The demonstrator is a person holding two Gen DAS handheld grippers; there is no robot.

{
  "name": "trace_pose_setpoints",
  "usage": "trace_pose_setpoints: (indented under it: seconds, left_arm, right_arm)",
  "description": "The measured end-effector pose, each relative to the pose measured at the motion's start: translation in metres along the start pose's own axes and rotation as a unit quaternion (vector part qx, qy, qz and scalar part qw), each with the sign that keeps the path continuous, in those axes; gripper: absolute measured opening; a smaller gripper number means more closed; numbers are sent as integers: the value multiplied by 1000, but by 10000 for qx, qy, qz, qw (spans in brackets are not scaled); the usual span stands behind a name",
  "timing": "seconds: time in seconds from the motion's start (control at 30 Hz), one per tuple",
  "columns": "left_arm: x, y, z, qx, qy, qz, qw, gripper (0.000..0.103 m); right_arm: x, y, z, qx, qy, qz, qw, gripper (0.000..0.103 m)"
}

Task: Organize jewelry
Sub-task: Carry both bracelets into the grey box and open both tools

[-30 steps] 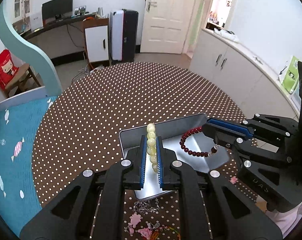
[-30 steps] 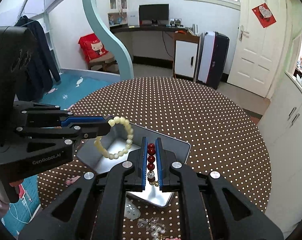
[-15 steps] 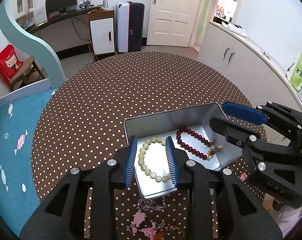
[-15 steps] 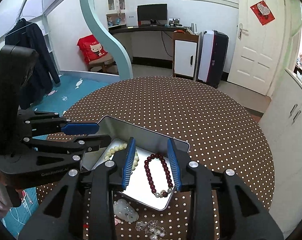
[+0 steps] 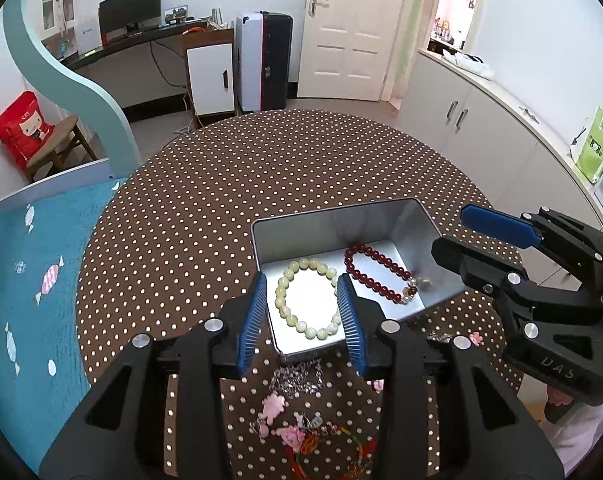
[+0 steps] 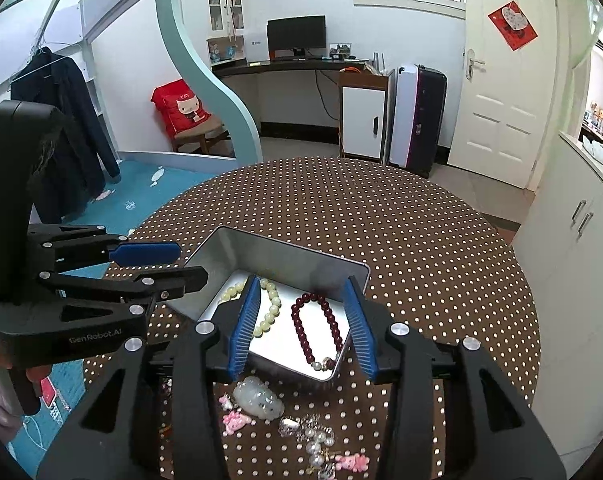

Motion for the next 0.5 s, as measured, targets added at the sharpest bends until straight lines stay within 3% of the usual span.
trace_pose_setpoints:
  seconds: [0.2,0.3,0.5]
  left_arm:
    - [20,-9,-7,-52,-18,-54,10000,41]
    - [30,-17,-9,-80,-8,-75,9999,55]
    - [46,-30,-2,-12,56,-108,9999,60]
  right_arm:
    - [17,-9,2,-37,-77,-56,9999,46]
    - [29,-14,1,-76,-124,-147,9998,56]
    - [46,-27,-1,-89,-201,-190,9996,62]
Point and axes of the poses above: each gripper's, at about its wrist camera, not at the fingertips, and x roughly against the way its jaws point, z to its left, y to its top, the point moved 8 cm from there along -x, roughly the way its jaws point, and after that the axes turned 7 degrees about -z, right-handed, at the moved point
